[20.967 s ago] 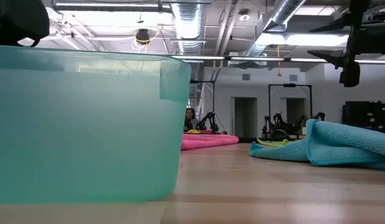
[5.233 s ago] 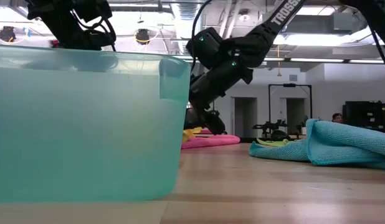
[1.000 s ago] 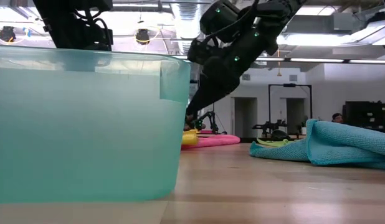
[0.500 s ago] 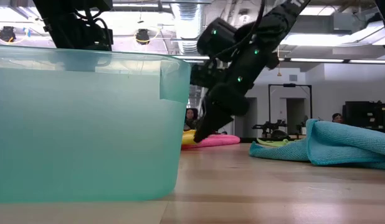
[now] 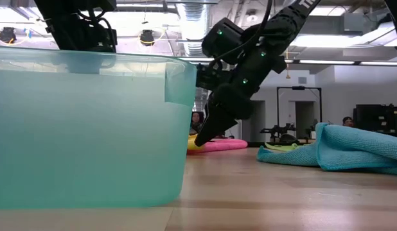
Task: Fold microfiber towels
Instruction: Fold the yellow towel
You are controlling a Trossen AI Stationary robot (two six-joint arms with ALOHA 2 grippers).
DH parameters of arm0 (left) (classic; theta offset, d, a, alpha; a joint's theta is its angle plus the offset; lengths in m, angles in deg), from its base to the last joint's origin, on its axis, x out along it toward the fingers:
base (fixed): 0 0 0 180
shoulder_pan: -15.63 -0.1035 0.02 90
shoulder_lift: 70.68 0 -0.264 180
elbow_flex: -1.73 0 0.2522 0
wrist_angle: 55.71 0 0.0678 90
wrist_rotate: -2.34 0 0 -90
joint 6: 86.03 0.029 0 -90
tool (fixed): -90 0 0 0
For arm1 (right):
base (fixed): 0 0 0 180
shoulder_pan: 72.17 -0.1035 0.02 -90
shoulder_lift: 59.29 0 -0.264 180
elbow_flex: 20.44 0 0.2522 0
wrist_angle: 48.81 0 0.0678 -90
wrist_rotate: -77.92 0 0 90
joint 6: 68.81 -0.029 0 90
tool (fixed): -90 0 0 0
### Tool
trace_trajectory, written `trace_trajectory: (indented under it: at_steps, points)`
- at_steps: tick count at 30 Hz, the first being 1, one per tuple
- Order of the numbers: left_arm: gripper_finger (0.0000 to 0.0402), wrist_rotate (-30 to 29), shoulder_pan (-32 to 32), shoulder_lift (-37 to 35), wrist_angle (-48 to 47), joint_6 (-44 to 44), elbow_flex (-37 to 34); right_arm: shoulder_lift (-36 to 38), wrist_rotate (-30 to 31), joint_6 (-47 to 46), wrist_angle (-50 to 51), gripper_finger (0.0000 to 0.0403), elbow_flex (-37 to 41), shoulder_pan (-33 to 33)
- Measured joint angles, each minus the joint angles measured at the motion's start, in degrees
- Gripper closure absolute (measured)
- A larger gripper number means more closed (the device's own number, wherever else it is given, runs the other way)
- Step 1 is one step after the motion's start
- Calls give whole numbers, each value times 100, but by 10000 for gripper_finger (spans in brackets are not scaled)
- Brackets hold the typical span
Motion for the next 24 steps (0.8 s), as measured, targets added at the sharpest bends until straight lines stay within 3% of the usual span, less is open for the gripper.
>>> trace_trajectory:
  at_steps: [10, 15, 24]
  points:
    - [401, -30, -1, 0, 0, 2, 0, 0, -26, -1, -21, 238, 0, -137]
    - [401, -30, -2, 0, 0, 2, 0, 0, -409, 30, 11, 245, 0, -306]
    - [401, -29, -1, 0, 0, 0, 0, 0, -298, -142, 267, 263, -7, -415]
